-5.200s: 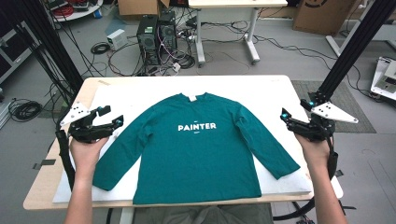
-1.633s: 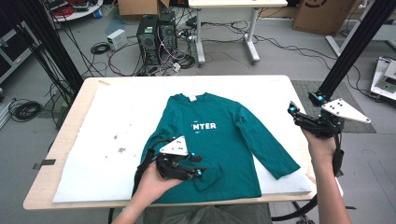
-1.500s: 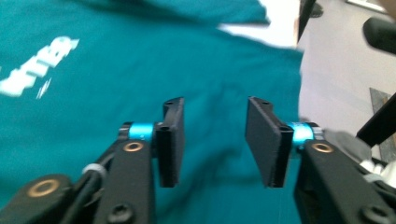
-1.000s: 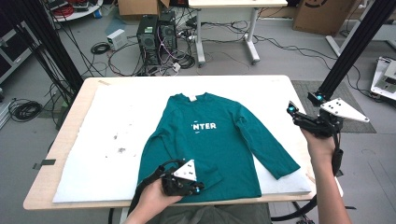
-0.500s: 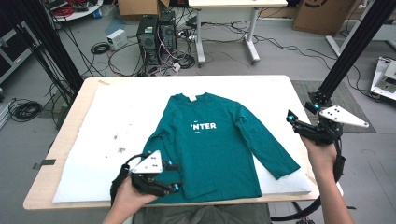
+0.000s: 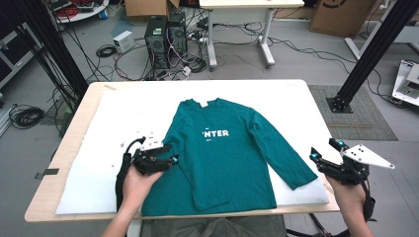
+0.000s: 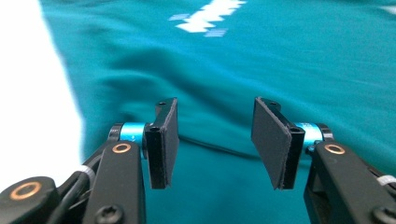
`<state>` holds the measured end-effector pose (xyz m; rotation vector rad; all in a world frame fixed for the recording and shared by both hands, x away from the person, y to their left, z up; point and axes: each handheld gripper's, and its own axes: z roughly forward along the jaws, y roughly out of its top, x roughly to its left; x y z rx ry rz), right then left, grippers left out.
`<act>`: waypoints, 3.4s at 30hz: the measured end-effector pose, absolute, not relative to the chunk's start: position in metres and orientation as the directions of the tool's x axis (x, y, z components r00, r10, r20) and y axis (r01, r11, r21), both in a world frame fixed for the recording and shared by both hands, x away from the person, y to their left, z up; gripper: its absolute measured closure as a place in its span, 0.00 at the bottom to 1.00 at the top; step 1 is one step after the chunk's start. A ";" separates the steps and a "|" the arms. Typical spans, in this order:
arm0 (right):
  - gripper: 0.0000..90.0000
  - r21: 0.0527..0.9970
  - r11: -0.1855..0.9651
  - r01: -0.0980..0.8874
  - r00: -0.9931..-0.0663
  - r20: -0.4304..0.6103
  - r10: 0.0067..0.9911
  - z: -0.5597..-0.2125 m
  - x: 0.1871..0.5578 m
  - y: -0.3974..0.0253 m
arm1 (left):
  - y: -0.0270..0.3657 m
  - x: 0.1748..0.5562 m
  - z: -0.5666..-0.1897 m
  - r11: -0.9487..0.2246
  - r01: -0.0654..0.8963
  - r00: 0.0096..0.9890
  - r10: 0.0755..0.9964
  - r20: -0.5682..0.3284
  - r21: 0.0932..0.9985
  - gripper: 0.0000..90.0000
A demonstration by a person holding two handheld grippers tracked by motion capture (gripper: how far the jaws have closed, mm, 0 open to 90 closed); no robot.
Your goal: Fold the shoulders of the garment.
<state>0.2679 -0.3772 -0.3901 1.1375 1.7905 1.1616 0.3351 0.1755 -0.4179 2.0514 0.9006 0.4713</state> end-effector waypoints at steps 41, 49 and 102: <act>0.64 0.760 0.217 0.612 -0.410 0.071 0.909 -0.445 0.259 -0.403 | 0.319 0.323 -0.409 -0.154 0.314 0.452 0.892 -0.005 0.937 0.45; 0.87 0.732 0.252 0.633 -0.454 0.088 0.887 -0.452 0.261 -0.400 | 0.325 0.319 -0.410 -0.136 0.316 0.437 0.899 -0.017 0.939 0.45; 0.51 0.901 0.358 0.246 -0.834 0.008 0.552 -0.373 0.290 -0.189 | 0.309 0.329 -0.413 -0.063 0.325 0.528 0.840 -0.125 0.944 0.41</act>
